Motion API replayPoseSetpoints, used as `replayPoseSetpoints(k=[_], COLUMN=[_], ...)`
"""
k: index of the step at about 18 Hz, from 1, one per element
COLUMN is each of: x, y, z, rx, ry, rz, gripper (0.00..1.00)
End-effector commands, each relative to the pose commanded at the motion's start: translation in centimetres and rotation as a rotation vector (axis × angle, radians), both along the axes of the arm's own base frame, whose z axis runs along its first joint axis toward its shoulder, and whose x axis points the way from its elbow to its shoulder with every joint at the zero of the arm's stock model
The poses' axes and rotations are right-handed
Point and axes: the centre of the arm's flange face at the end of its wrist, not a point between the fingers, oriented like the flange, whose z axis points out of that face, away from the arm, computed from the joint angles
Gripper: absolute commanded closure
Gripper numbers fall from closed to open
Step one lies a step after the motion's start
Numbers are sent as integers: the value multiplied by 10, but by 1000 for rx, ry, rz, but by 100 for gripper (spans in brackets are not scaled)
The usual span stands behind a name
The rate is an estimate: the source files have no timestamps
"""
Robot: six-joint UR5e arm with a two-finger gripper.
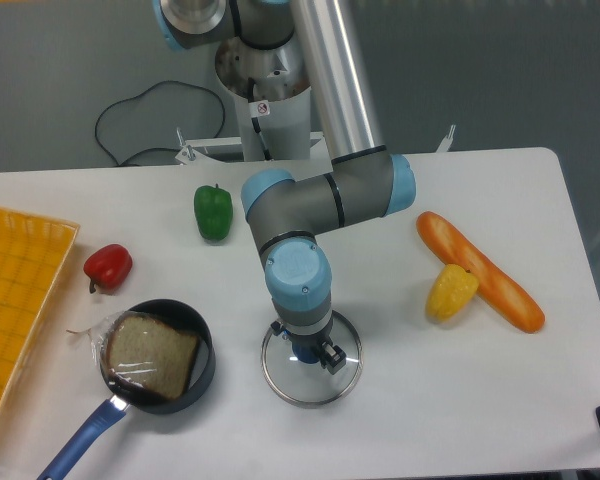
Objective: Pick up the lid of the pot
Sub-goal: 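Close the gripper on the blue knob of the glass lid, then lift the glass lid up by its knob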
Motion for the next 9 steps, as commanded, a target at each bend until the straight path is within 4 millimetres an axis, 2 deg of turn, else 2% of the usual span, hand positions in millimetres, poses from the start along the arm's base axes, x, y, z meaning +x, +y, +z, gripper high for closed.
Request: replayPoseSetpoints(k=[9], x=[-2], y=[2], z=[3], rx=[4], ry=[2], rz=[-2], gripper=[48])
